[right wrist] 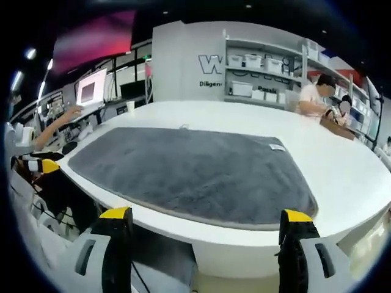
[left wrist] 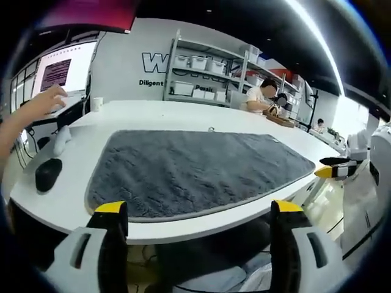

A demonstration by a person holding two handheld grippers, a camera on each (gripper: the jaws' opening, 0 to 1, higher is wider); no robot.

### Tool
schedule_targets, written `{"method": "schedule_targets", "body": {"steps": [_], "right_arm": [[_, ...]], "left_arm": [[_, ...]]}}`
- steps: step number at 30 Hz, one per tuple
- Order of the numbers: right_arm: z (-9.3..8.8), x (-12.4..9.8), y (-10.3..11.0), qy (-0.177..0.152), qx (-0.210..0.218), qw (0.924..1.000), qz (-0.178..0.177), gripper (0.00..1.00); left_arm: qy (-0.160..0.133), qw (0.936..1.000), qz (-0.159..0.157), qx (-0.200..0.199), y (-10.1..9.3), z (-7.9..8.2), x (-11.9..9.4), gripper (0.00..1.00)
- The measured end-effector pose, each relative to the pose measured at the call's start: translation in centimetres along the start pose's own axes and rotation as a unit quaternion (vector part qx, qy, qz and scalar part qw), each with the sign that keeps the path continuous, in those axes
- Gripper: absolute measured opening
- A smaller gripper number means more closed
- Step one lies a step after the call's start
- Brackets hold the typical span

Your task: Open the folded towel by lifting each exposed corner and separating the folded layers until the towel lies flat within the target outline without major curled edges

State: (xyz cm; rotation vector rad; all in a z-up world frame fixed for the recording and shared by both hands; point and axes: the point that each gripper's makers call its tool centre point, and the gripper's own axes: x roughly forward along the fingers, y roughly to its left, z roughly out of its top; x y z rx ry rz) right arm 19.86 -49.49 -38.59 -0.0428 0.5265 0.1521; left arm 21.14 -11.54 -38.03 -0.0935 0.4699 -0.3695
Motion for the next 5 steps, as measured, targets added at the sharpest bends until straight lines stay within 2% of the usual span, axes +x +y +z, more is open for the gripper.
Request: {"method": "schedule_targets", "body": {"steps": [5], "right_arm": [[-0.06, -0.50, -0.20, -0.004, -0.001, 1.0000, -0.001, 0.99]], "left_arm": [[0.003, 1.0000, -0.005, 0.004, -0.45, -0.17, 0.01, 0.95]]}}
